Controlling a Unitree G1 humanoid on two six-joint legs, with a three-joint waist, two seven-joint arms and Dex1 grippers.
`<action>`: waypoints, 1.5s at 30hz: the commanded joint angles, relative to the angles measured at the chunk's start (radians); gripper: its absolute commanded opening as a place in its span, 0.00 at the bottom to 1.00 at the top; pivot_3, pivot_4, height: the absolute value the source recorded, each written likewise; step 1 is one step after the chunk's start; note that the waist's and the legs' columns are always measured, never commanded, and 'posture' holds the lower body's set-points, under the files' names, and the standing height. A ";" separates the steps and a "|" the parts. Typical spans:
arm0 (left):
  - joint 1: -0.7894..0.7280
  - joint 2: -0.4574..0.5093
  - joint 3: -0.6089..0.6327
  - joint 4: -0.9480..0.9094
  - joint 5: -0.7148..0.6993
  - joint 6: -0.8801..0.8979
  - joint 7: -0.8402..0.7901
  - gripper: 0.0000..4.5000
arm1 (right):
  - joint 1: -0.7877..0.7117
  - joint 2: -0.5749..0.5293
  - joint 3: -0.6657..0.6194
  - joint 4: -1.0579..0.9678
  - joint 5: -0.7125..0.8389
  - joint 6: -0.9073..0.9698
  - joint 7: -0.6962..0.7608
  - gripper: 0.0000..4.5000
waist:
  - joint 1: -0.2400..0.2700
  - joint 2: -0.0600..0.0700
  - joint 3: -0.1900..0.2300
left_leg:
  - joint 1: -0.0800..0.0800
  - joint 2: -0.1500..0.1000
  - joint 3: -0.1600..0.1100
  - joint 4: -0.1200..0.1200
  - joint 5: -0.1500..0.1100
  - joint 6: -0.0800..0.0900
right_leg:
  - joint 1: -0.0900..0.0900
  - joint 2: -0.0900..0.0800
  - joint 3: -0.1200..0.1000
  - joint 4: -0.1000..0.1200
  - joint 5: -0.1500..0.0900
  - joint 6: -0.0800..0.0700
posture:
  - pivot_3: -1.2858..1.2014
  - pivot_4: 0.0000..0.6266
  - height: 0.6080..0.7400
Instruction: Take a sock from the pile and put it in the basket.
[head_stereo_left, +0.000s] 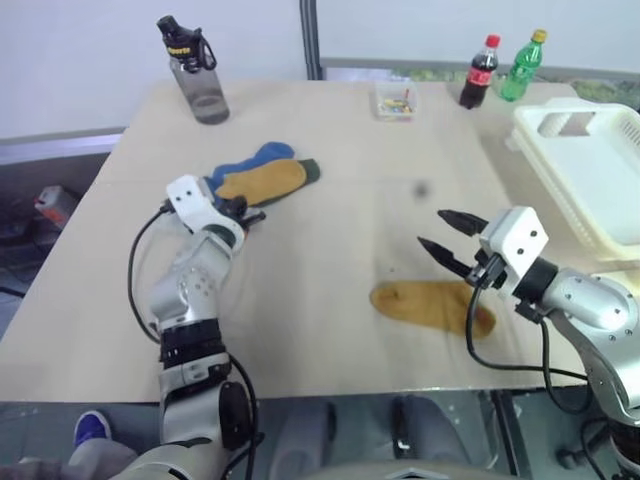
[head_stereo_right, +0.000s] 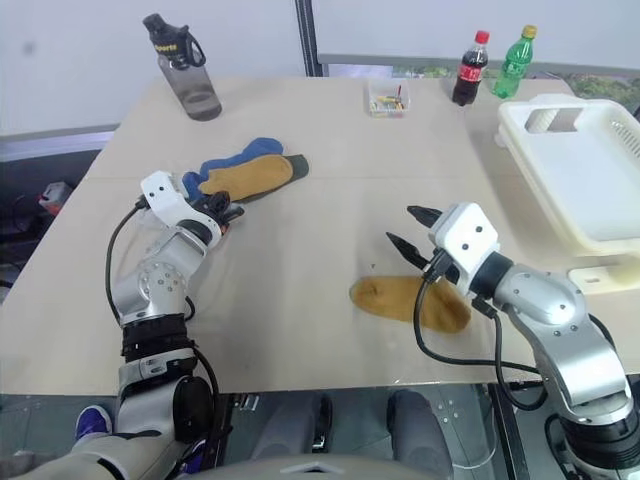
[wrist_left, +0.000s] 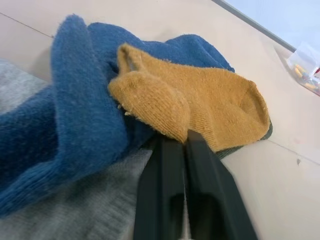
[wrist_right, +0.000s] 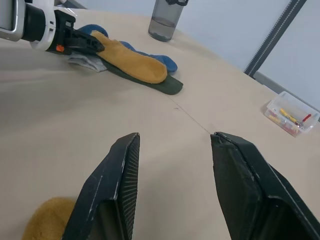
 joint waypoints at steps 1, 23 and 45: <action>0.031 -0.002 0.032 -0.126 -0.120 0.094 -0.030 0.00 | -0.001 -0.003 -0.028 -0.040 0.005 -0.002 -0.009 0.51 | -0.001 0.000 0.000 | 0.000 0.000 0.000 0.000 0.000 0.000 | 0.000 0.000 0.000 0.000 0.000 0.000 | 0.52 0.24 1.00; 0.200 0.250 -0.093 -0.172 -0.476 0.634 -0.321 0.00 | 0.085 -0.005 -0.034 -0.095 0.007 0.030 -0.032 0.51 | -0.004 0.001 -0.001 | 0.003 0.000 0.000 -0.001 0.000 -0.001 | 0.001 0.000 0.000 0.001 -0.001 -0.003 | 0.52 0.24 1.00; 0.114 0.311 -0.231 0.000 -0.210 0.331 -0.533 0.45 | 0.175 -0.038 -0.003 -0.096 0.004 -0.003 0.038 0.51 | -0.001 0.001 0.000 | 0.007 0.002 0.004 -0.003 0.000 0.000 | 0.003 0.001 0.003 0.001 -0.003 -0.005 | 0.52 0.24 1.00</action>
